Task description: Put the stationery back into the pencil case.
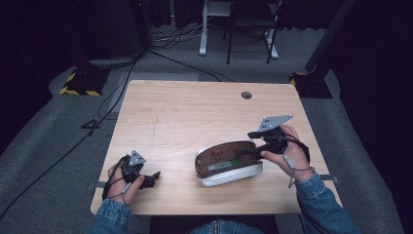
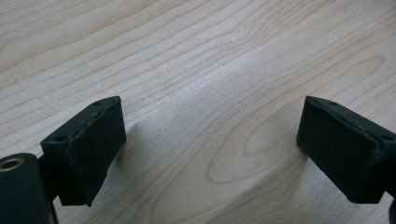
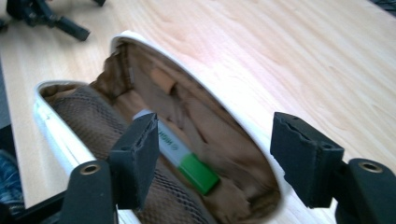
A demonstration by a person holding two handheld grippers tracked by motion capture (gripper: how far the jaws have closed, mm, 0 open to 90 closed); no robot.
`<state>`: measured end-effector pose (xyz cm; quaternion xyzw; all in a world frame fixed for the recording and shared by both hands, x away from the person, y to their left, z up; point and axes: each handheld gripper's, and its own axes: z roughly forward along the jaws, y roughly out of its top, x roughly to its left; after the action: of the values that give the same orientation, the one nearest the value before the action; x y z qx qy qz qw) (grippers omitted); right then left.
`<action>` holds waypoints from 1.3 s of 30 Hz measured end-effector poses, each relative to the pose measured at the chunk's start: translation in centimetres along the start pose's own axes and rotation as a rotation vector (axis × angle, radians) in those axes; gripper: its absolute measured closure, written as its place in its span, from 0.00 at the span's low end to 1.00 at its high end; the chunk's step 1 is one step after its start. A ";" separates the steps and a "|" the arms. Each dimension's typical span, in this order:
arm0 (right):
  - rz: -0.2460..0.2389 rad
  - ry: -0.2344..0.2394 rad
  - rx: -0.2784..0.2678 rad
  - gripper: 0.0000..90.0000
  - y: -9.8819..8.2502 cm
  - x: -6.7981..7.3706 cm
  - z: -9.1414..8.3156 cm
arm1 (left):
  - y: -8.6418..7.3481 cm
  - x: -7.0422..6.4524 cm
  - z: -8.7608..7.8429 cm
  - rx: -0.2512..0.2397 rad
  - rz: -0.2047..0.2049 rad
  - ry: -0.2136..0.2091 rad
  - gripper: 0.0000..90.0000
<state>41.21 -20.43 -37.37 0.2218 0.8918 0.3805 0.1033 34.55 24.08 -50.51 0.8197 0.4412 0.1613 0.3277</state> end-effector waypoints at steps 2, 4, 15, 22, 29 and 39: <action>0.021 -0.022 -0.016 0.34 -0.4 -0.7 -0.5 | 0.1 0.1 0.0 0.006 0.007 0.000 0.08; 0.034 -0.035 -0.027 0.32 -0.7 -1.1 -0.8 | 0.1 0.0 0.1 0.006 0.002 0.002 0.07; 0.134 -0.115 -0.049 0.25 -3.4 -3.8 -2.5 | 0.6 0.2 0.6 0.022 0.000 0.001 0.00; 0.206 -0.174 -0.057 0.23 -5.7 -5.8 -3.2 | 0.8 0.3 0.8 0.022 0.001 0.004 0.00; 0.255 -0.244 -0.033 0.22 -7.6 -7.6 -3.0 | 0.9 0.3 0.8 0.023 0.000 0.005 0.00; 0.320 -0.301 0.003 0.22 -10.3 -9.9 -1.9 | 0.8 0.3 0.8 0.022 -0.002 0.006 0.00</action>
<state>45.97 -32.61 -43.36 0.4149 0.8203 0.3534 0.1735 35.72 23.69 -50.57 0.8223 0.4447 0.1587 0.3174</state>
